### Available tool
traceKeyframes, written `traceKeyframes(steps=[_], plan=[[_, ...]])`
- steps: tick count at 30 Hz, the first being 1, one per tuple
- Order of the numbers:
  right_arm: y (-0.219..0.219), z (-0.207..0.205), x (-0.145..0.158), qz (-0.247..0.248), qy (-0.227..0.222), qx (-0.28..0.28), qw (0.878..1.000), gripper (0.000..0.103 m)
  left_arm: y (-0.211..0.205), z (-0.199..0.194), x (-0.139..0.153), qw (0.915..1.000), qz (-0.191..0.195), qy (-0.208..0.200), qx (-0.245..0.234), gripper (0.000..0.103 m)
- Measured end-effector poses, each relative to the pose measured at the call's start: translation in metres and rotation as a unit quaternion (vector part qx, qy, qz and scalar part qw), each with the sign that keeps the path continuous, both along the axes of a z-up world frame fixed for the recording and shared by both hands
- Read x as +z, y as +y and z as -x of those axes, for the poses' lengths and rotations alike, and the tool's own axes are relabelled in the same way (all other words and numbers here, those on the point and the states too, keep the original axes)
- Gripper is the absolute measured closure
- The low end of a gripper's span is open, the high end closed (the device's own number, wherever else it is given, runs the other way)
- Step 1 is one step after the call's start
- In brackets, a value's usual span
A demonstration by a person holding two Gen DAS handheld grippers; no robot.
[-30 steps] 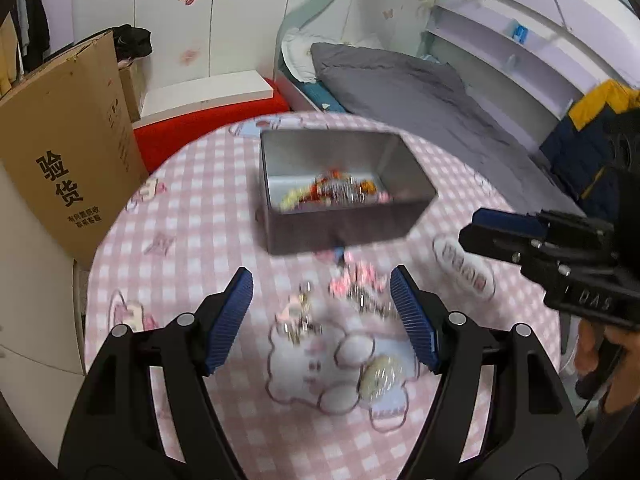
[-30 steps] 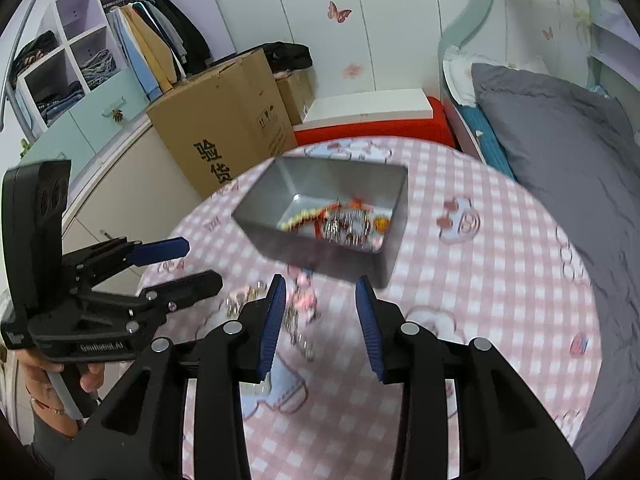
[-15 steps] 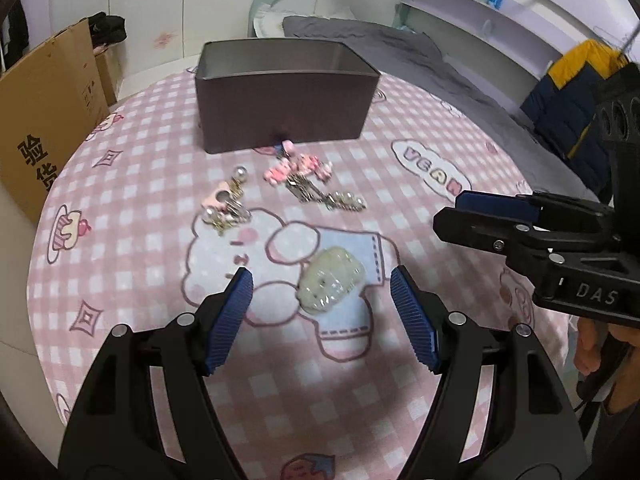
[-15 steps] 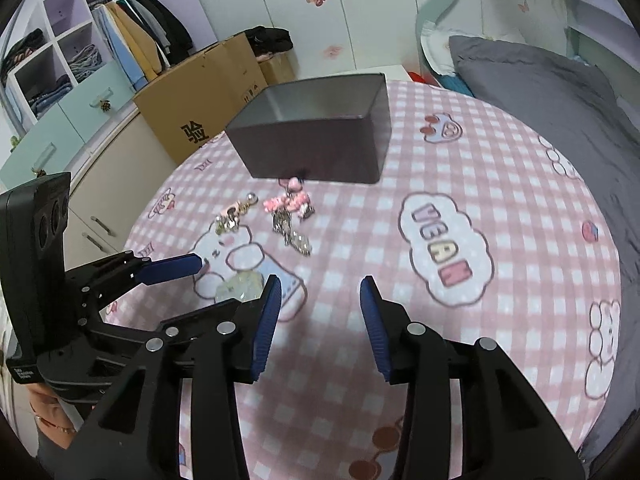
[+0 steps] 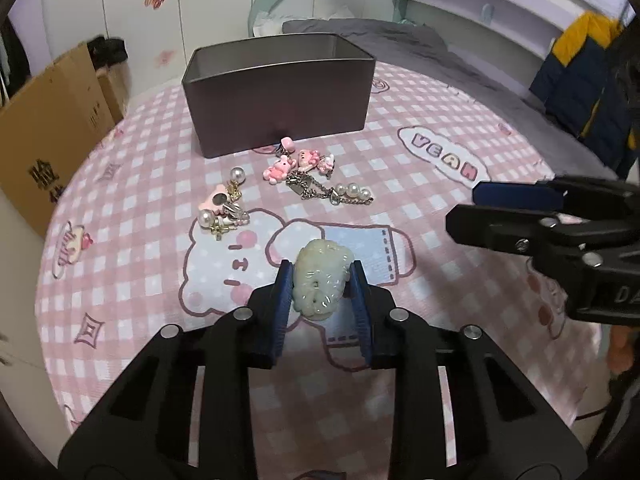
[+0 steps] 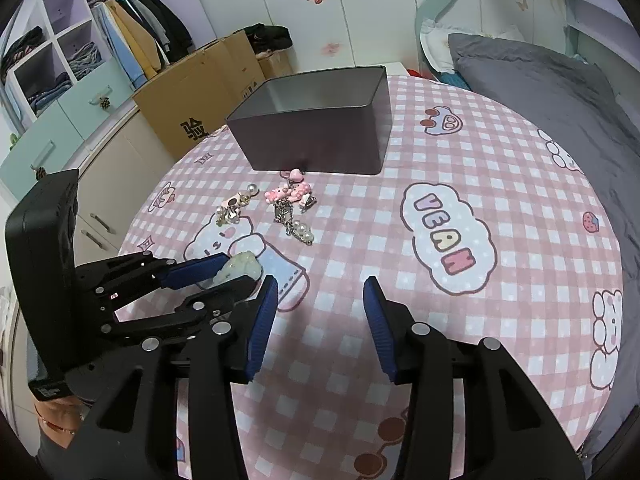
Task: Organize jewelry
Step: 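Grasp the pale jade pendant with the left gripper, then carry the jade pendant to the box while the right grasps a pearl earring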
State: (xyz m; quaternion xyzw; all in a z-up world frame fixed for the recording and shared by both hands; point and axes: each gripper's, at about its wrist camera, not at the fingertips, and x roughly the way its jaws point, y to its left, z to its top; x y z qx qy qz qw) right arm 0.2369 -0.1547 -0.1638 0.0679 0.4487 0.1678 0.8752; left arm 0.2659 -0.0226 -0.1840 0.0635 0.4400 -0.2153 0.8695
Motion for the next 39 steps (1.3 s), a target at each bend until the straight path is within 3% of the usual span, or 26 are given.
traceKeyframes(steps=[7,17,24,26,33,39], plan=[[0.013,-0.012,-0.004,0.016,0.001,0.015,1.0,0.061,0.023,-0.004,0.009,0.9988,0.046,0.012,0.012,0.075],[0.041,-0.042,-0.015,0.069,-0.002,0.043,0.997,0.061,0.045,-0.015,0.026,0.9977,0.06,-0.001,0.031,0.075],[0.057,-0.055,-0.023,0.112,-0.007,0.072,0.991,0.082,0.048,-0.021,0.027,0.9975,0.063,0.001,0.031,0.075],[0.06,-0.055,-0.023,0.13,-0.01,0.08,0.988,0.095,0.047,-0.023,0.028,0.9976,0.063,0.0,0.03,0.075],[0.051,-0.045,-0.012,0.129,-0.016,0.092,0.987,0.095,0.042,-0.026,0.039,0.9972,0.072,-0.007,0.021,0.075],[0.039,-0.038,0.028,0.107,-0.052,0.084,0.989,0.095,0.036,-0.032,0.06,0.9964,0.082,-0.021,0.009,0.075]])
